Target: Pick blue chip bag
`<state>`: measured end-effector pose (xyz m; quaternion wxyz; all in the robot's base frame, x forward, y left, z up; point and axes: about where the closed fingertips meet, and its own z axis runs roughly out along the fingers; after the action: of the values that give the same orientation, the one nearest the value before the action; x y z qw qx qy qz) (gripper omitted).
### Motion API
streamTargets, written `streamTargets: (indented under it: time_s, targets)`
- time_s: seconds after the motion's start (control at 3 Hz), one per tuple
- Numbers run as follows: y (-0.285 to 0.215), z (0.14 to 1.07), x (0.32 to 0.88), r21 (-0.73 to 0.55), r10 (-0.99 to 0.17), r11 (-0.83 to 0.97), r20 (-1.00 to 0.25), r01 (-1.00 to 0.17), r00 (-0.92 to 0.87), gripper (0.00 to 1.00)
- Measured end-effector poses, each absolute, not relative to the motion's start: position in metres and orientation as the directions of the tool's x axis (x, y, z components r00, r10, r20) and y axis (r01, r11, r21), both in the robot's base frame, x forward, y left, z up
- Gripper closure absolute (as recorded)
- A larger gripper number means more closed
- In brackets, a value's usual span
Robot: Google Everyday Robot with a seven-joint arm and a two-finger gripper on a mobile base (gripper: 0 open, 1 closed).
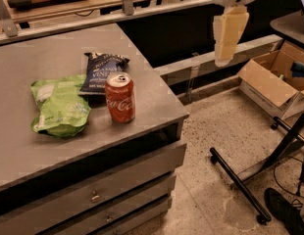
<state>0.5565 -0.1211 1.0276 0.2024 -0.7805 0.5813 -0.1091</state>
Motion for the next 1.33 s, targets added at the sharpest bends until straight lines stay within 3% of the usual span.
streamTargets:
  time_s: [0.33,1.0,1.33]
  targets:
    - [-0.097,1.030,0.579,-0.495,-0.907,-0.372,0.014,-0.785,0.421,0.00]
    - [-0.048,1.009,0.619,-0.546,-0.711,-0.657,0.222,-0.519,0.667,0.00]
    - [-0.048,1.010,0.619,-0.548,-0.700,-0.668,0.233,-0.503,0.675,0.00]
